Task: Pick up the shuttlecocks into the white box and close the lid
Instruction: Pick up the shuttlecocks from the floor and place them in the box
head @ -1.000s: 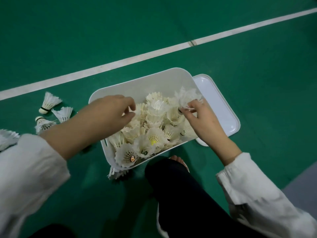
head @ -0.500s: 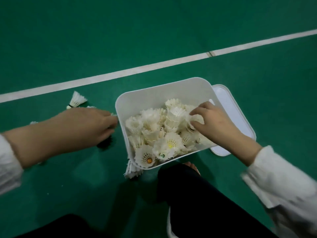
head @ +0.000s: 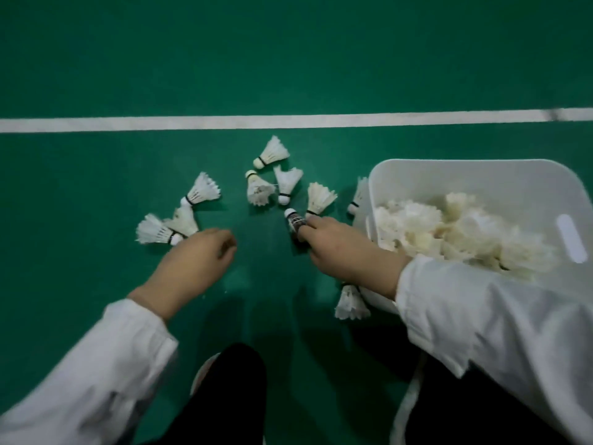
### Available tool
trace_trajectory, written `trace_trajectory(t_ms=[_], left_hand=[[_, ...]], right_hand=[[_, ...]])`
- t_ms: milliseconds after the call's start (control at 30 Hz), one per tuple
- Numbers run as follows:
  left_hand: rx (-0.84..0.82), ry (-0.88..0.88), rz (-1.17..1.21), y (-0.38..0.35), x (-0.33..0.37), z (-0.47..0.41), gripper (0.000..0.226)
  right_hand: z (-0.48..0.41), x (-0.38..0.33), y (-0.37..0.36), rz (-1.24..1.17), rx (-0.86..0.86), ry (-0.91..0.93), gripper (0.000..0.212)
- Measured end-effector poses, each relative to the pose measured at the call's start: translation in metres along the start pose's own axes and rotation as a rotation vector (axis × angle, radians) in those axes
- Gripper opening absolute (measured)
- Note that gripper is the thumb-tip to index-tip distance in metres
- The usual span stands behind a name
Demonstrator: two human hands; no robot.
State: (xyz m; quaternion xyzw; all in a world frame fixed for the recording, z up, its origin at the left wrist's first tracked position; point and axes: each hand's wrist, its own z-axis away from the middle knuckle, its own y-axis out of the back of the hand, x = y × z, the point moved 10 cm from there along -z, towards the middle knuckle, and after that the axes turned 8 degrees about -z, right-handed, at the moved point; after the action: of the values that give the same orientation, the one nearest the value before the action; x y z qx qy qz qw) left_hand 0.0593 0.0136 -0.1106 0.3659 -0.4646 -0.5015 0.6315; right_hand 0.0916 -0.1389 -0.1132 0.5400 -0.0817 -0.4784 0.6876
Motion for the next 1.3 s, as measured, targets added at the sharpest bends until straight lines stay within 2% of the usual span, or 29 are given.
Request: trace_trajectory(t_ms=[133, 300, 400, 467, 600, 700, 800, 867, 933, 1033, 1167, 1300], left_hand=[[-0.028, 0.171, 0.104, -0.038, -0.054, 0.012, 0.012], [-0.036, 0.287, 0.073, -0.06, -0.106, 0.013, 0.016], [0.004, 0.328, 0.057, -0.057, -0.123, 0.004, 0.023], [0.089, 0.326, 0.053, -0.047, -0.125, -0.005, 0.034], [0.211, 0.36, 0.055, -0.027, -0.133, -0.03, 0.058], [0.124, 0.392, 0.161, -0.043, -0.142, -0.049, 0.065], [0.052, 0.385, 0.291, -0.062, -0.141, -0.053, 0.046], [0.074, 0.371, 0.305, -0.063, -0.134, -0.047, 0.027], [0.106, 0.346, 0.322, -0.063, -0.124, -0.035, 0.02], [0.151, 0.357, 0.319, -0.058, -0.122, -0.012, 0.032], [0.191, 0.503, 0.252, -0.052, -0.166, 0.009, 0.06], [0.083, 0.648, 0.24, -0.057, -0.206, 0.005, 0.077]], right_hand=[[-0.042, 0.018, -0.033, -0.066, -0.009, -0.164, 0.04], [-0.059, 0.054, -0.057, -0.07, 0.001, -0.449, 0.049], [-0.059, 0.062, -0.065, -0.119, 0.064, -0.513, 0.043], [-0.058, 0.065, -0.063, -0.144, 0.135, -0.541, 0.036], [-0.06, 0.064, -0.056, -0.125, 0.225, -0.507, 0.027], [-0.054, 0.062, -0.056, -0.215, 0.244, -0.53, 0.023], [-0.045, 0.051, -0.059, -0.412, 0.298, -0.547, 0.02], [-0.041, 0.04, -0.063, -0.528, 0.333, -0.532, 0.016], [-0.038, 0.026, -0.07, -0.602, 0.338, -0.495, 0.017], [-0.036, -0.001, -0.077, -0.633, 0.329, -0.39, 0.026], [-0.046, -0.028, -0.084, -0.567, 0.259, -0.293, 0.04], [-0.063, -0.041, -0.092, -0.486, 0.178, -0.261, 0.036]])
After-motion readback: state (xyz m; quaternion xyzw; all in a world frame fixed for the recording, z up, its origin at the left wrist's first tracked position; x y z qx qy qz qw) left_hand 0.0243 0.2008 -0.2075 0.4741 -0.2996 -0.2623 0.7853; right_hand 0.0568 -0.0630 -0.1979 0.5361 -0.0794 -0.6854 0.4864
